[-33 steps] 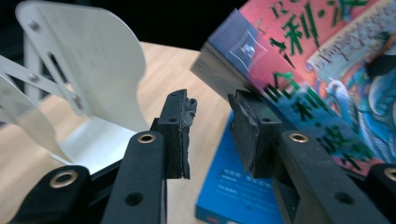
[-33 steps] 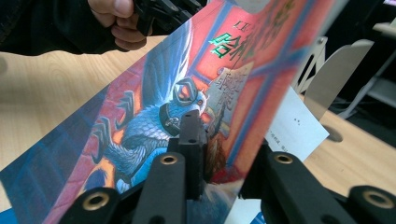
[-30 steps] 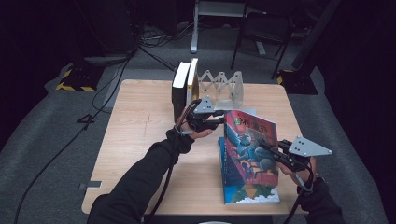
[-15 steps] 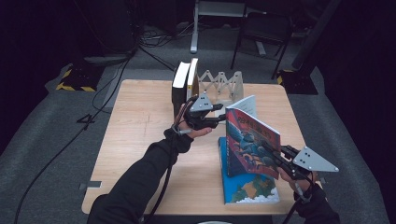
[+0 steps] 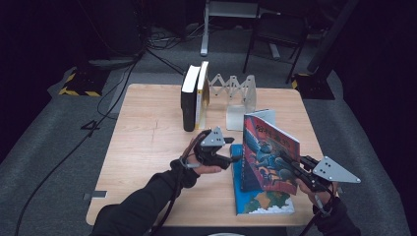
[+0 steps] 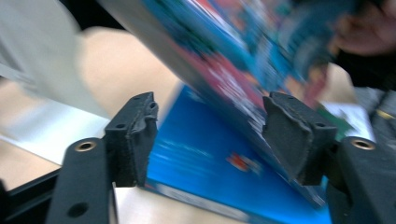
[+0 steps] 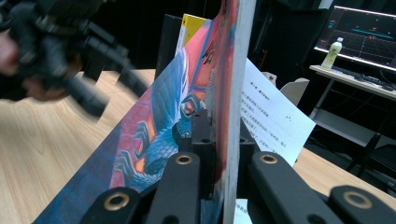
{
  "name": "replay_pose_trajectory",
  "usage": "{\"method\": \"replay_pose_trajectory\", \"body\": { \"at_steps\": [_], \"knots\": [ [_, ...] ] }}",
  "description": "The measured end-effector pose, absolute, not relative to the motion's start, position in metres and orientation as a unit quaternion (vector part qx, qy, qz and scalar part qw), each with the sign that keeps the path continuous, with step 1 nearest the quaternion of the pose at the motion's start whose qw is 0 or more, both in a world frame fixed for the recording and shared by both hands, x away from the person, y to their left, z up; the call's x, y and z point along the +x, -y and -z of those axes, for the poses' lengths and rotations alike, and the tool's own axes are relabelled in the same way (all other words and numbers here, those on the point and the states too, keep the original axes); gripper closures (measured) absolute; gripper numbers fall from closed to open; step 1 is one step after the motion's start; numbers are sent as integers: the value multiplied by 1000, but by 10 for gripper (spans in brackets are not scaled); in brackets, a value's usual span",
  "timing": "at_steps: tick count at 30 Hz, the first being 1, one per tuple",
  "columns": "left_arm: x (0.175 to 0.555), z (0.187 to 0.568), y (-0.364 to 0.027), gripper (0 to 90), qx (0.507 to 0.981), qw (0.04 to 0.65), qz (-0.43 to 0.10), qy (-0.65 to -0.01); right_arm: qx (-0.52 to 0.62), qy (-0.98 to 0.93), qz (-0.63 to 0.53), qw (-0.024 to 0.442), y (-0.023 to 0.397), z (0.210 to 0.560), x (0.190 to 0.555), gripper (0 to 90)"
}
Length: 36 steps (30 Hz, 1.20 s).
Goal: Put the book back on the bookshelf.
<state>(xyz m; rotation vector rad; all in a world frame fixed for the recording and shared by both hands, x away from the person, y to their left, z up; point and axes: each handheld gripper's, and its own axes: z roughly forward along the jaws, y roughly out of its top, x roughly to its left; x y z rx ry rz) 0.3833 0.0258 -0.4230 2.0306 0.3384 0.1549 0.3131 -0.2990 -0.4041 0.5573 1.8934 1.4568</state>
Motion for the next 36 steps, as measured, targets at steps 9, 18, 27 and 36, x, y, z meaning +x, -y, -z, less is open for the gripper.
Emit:
{"method": "replay_pose_trajectory", "body": {
  "at_steps": [9, 18, 27, 36],
  "knots": [
    [377, 452, -11, 258, 863, 486, -9, -140, 215, -726, -559, 337, 300, 406, 313, 844],
    [368, 461, 8, 269, 870, 477, 14, -124, 218, -726, -560, 334, 300, 407, 314, 843],
    [374, 469, 24, 273, 855, 496, 28, -149, 210, -730, -559, 332, 296, 406, 311, 843],
    [386, 456, 28, 319, 835, 523, 14, -173, 200, -731, -562, 332, 291, 402, 310, 843]
  ]
}}
